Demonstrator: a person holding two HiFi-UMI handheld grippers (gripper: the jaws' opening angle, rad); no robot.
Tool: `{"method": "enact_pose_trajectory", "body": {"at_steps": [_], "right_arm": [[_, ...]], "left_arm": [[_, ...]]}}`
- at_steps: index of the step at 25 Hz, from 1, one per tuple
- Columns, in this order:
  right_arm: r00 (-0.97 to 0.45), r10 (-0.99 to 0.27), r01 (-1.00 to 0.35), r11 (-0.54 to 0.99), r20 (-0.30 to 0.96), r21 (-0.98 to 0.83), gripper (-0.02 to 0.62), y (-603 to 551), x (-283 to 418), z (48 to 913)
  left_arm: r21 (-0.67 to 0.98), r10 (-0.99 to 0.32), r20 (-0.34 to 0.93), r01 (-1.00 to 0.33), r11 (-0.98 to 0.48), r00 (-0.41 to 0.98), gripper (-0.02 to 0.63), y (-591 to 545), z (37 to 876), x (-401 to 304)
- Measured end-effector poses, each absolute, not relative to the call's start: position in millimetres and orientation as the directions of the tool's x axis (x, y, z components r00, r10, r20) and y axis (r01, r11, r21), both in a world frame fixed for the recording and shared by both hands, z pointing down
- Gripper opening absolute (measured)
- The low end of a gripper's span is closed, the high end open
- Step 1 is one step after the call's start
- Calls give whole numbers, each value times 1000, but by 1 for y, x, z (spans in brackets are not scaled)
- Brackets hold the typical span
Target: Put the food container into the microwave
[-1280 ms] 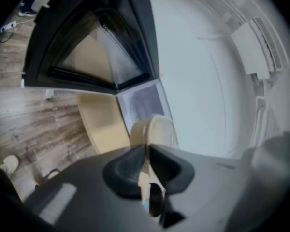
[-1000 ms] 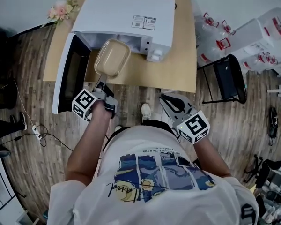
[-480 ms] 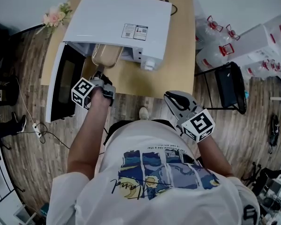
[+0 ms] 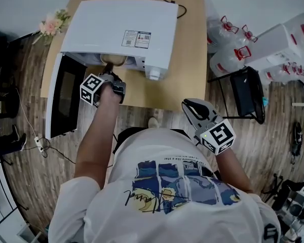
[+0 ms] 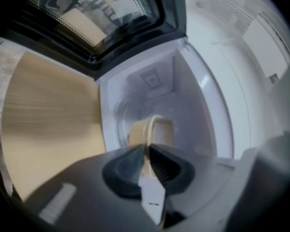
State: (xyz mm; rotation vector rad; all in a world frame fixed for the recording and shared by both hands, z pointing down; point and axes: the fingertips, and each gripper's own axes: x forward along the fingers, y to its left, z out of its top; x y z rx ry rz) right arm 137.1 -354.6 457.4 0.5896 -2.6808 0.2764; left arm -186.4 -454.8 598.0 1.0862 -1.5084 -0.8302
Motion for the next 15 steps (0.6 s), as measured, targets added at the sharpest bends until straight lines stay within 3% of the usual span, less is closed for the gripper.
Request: {"method": "enact_pose_trajectory", "body": {"at_steps": [15], "right_arm": [[-800, -420, -500, 861, 428, -90, 26, -359, 168, 458]], "left_arm": [[909, -928, 371, -188, 372, -44, 40, -501, 617, -184]]}}
